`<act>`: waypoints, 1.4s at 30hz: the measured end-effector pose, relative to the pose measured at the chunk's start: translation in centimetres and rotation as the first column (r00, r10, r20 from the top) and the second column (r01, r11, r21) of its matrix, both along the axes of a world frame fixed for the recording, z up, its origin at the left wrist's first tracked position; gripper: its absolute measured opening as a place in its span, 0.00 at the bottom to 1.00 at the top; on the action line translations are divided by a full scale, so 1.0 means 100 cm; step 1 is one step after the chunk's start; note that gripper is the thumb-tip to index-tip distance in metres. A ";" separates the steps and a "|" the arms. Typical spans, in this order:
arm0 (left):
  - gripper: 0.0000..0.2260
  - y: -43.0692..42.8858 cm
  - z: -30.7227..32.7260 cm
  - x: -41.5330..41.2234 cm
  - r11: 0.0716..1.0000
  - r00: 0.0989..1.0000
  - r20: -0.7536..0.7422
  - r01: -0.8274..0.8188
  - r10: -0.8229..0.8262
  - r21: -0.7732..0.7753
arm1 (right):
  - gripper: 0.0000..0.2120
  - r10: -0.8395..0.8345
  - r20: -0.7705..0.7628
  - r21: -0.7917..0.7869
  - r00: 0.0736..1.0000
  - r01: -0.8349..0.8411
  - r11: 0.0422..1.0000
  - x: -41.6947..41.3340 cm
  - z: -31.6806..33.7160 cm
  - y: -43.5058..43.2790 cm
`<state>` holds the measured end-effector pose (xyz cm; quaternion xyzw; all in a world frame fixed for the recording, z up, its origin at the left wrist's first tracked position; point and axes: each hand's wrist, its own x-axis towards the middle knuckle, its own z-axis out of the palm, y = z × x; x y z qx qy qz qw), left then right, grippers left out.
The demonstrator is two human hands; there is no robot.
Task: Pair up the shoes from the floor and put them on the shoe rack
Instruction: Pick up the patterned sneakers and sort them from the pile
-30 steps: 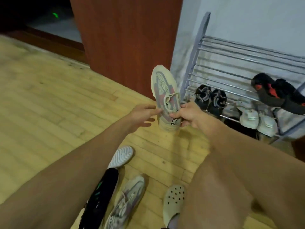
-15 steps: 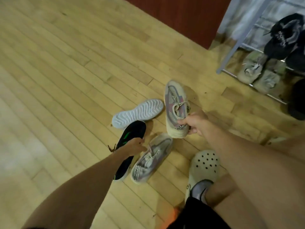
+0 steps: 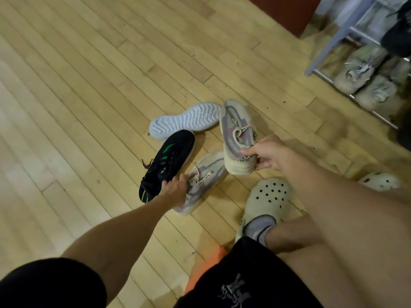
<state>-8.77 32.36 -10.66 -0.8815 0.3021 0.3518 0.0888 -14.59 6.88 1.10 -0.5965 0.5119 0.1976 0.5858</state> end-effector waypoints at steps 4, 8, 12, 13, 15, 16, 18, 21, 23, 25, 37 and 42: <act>0.27 0.001 0.005 -0.010 0.992 0.981 -0.147 -0.120 0.124 0.034 | 0.26 -0.015 -0.012 0.008 1.000 0.016 1.000 -0.018 0.009 0.003; 0.24 0.006 0.008 -0.030 0.938 0.864 -0.381 -0.346 0.329 0.025 | 0.24 -0.016 0.024 0.026 1.000 0.015 1.000 -0.027 0.023 0.008; 0.27 -0.001 0.034 -0.043 0.699 0.577 -0.561 -0.715 0.593 0.003 | 0.25 -0.044 0.098 -0.009 0.994 0.046 0.999 -0.031 0.040 0.015; 0.25 -0.007 0.046 -0.042 0.634 0.520 -0.594 -0.773 0.614 -0.020 | 0.24 -0.039 0.111 -0.019 0.993 0.041 0.999 -0.031 0.047 0.015; 0.22 -0.026 0.072 -0.029 0.544 0.498 -0.613 -0.829 0.614 -0.129 | 0.24 -0.034 0.147 -0.030 0.988 0.039 0.999 -0.031 0.063 0.011; 0.21 -0.037 0.087 -0.021 0.516 0.509 -0.621 -0.835 0.596 -0.190 | 0.23 -0.045 0.166 -0.035 0.985 0.052 0.998 -0.030 0.071 0.009; 0.16 -0.064 0.124 -0.001 0.473 0.547 -0.646 -0.826 0.533 -0.308 | 0.22 -0.075 0.200 -0.065 0.977 0.090 0.994 -0.028 0.089 -0.004; 0.17 -0.108 0.177 0.024 0.460 0.622 -0.629 -0.778 0.466 -0.428 | 0.07 -0.139 0.253 -0.125 0.958 0.174 0.977 -0.029 0.125 -0.029; 0.25 -0.141 0.209 0.035 0.463 0.665 -0.621 -0.742 0.414 -0.486 | 0.08 -0.226 0.311 -0.191 0.923 0.293 0.937 -0.037 0.150 -0.055; 0.27 -0.178 0.239 0.040 0.472 0.702 -0.619 -0.705 0.354 -0.530 | 0.09 -0.291 0.370 -0.232 0.883 0.391 0.891 -0.052 0.175 -0.082; 0.13 -0.408 0.347 0.001 0.525 0.784 -0.619 -0.543 0.038 -0.656 | 0.14 -0.471 0.495 -0.317 0.730 0.656 0.685 -0.146 0.248 -0.256; 0.04 -0.498 0.352 0.001 0.514 0.787 -0.616 -0.537 0.022 -0.668 | 0.17 -0.495 0.527 -0.303 0.691 0.697 0.650 -0.138 0.232 -0.334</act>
